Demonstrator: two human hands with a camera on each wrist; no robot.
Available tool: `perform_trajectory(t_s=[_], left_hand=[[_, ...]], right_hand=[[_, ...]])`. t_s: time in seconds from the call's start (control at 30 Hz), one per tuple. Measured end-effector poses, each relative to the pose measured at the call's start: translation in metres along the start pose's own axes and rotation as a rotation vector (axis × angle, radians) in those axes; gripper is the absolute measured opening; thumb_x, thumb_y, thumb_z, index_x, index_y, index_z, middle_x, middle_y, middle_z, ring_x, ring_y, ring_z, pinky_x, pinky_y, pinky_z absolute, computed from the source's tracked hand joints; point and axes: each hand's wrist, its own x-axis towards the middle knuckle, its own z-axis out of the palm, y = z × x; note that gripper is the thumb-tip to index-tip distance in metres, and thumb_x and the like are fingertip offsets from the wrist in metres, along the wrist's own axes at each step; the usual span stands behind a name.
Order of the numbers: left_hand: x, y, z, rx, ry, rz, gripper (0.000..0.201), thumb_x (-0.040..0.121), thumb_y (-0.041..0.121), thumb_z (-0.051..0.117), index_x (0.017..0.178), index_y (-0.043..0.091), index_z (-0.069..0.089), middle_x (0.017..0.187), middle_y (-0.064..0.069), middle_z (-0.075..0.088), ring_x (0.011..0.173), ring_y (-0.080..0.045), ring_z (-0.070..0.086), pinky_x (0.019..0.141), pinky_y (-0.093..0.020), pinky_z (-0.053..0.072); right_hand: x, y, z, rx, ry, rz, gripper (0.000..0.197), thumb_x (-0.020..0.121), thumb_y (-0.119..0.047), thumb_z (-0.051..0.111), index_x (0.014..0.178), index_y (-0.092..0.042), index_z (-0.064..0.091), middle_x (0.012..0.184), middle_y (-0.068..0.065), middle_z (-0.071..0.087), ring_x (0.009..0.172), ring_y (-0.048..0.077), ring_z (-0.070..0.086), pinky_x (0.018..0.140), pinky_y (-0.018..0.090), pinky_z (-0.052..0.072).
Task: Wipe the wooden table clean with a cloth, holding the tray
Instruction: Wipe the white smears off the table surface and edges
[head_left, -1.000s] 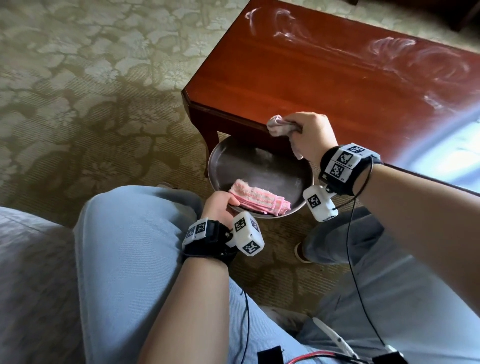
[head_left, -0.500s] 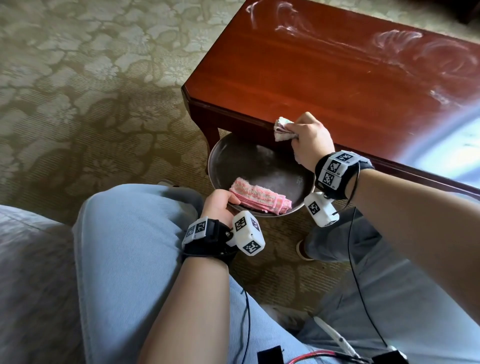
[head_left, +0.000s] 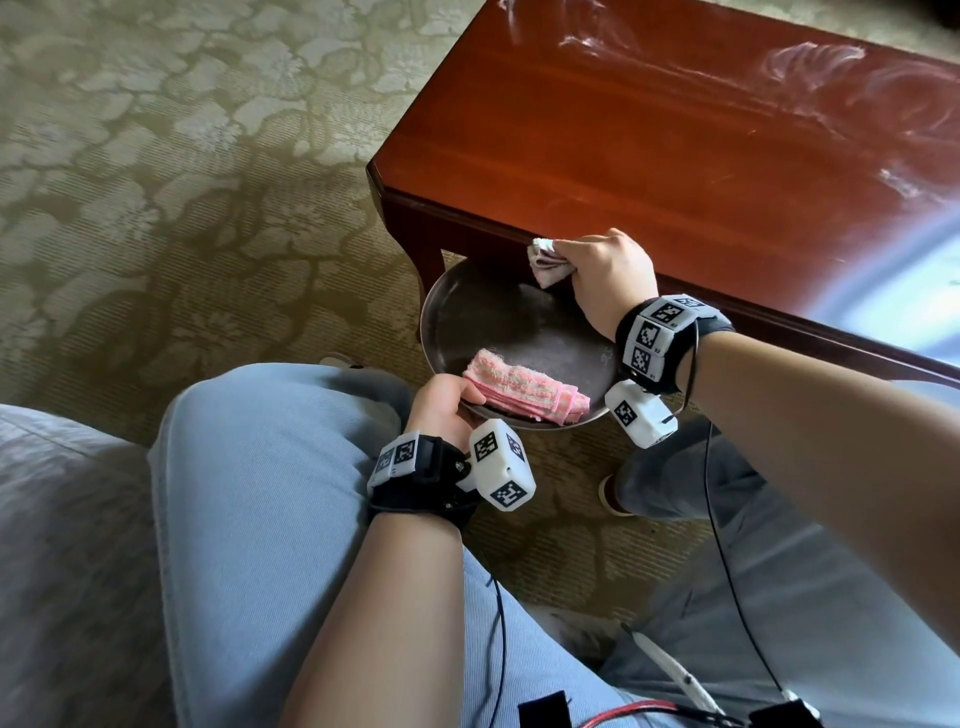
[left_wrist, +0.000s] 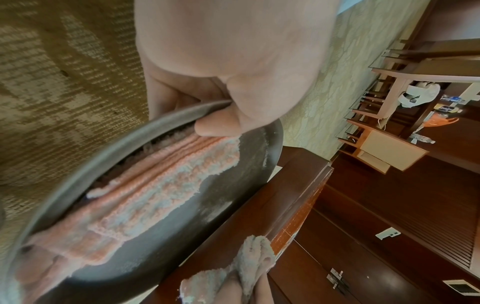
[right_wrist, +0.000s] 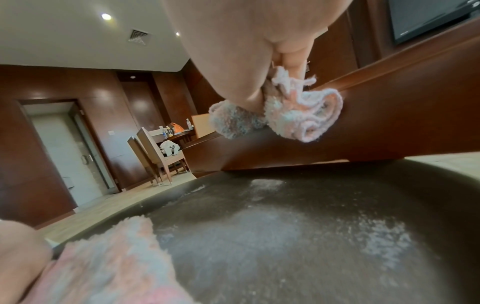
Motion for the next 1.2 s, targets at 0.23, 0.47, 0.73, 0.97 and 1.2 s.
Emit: perform_trajectory(t_s=[0.23,0.47,0.73,0.97,1.2], left_hand=[[-0.007,0.005,0.002,-0.015,-0.028,-0.01,0.054,0.069,0.003,0.052,0.121,-0.006,0.059,0.109,-0.022,0.071,0.099,-0.037,0.068,0.093,-0.04,0.052],[-0.008,0.008,0.003,-0.003,-0.021,-0.026,0.048,0.073,0.0,0.048,0.12,-0.005,0.059,0.108,-0.022,0.07,0.089,-0.035,0.069,0.082,-0.037,0.055],[-0.009,0.01,0.003,0.014,-0.042,-0.045,0.051,0.076,0.0,0.046,0.126,-0.003,0.056,0.124,-0.025,0.065,0.096,-0.037,0.066,0.079,-0.037,0.055],[-0.015,0.015,0.005,0.055,0.005,-0.061,0.048,0.076,-0.001,0.048,0.123,-0.005,0.055,0.111,-0.019,0.064,0.09,-0.032,0.062,0.071,-0.035,0.049],[-0.021,0.011,0.008,0.048,0.025,-0.034,0.042,0.079,0.001,0.049,0.119,-0.004,0.056,0.105,-0.018,0.066,0.083,-0.029,0.063,0.064,-0.032,0.046]], right_hand=[[0.003,0.001,-0.003,0.078,0.077,-0.024,0.049,0.076,0.007,0.05,0.113,-0.018,0.071,0.105,0.004,0.072,0.088,0.034,0.063,0.072,0.04,0.054],[0.003,-0.003,-0.003,0.04,0.103,-0.018,0.043,0.082,0.004,0.051,0.111,-0.021,0.071,0.099,0.001,0.074,0.082,0.033,0.06,0.065,0.039,0.053],[0.004,-0.006,0.002,-0.02,0.028,0.019,0.04,0.077,0.013,0.05,0.097,-0.017,0.068,0.088,0.0,0.072,0.076,0.03,0.051,0.061,0.038,0.052],[0.014,-0.009,-0.016,0.18,-0.062,0.07,0.038,0.076,0.011,0.045,0.085,-0.014,0.071,0.074,0.004,0.068,0.069,0.026,0.063,0.062,0.034,0.054],[0.01,-0.003,-0.029,0.434,-0.11,0.192,0.049,0.079,0.012,0.045,0.104,-0.017,0.074,0.074,-0.006,0.066,0.047,-0.006,0.056,0.047,0.009,0.042]])
